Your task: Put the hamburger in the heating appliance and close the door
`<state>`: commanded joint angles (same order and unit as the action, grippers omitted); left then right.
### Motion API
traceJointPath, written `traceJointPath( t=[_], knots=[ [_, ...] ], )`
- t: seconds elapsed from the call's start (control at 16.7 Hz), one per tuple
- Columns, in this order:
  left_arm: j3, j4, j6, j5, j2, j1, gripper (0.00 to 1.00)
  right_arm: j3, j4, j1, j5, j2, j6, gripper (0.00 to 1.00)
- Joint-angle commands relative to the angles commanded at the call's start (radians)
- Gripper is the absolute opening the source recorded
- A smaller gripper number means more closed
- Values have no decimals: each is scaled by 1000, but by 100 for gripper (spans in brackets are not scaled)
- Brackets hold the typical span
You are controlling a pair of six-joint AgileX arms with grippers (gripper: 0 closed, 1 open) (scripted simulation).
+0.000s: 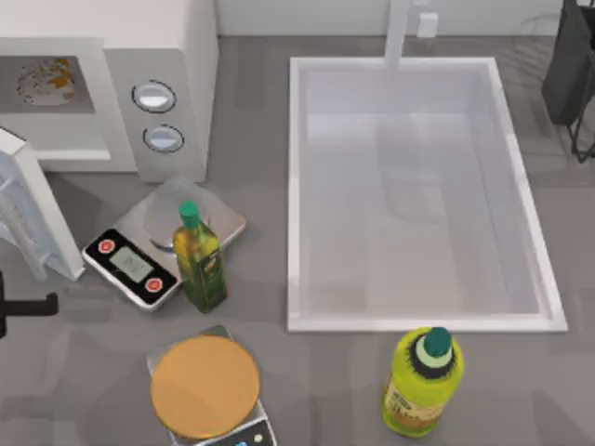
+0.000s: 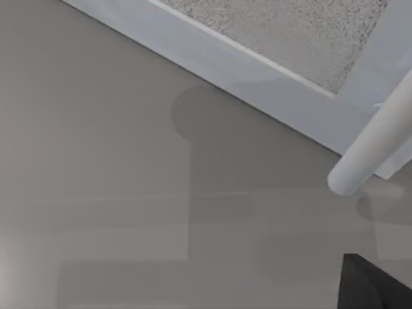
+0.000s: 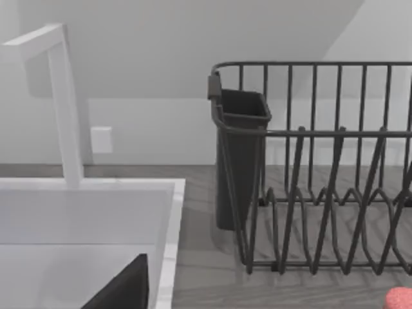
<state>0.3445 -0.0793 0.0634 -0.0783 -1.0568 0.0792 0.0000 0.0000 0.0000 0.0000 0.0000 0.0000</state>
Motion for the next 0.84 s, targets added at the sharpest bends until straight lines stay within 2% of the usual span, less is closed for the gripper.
traceJointPath(
  t=[0.24, 0.6, 0.84],
  knots=[
    [64, 47, -4, 5, -74, -8, 0, 0, 0, 0, 0, 0, 0, 100],
    [227, 151, -14, 16, -414, -27, 0, 0, 0, 0, 0, 0, 0, 100],
    [300, 210, -22, 25, -509, -41, 0, 0, 0, 0, 0, 0, 0, 100]
  ],
)
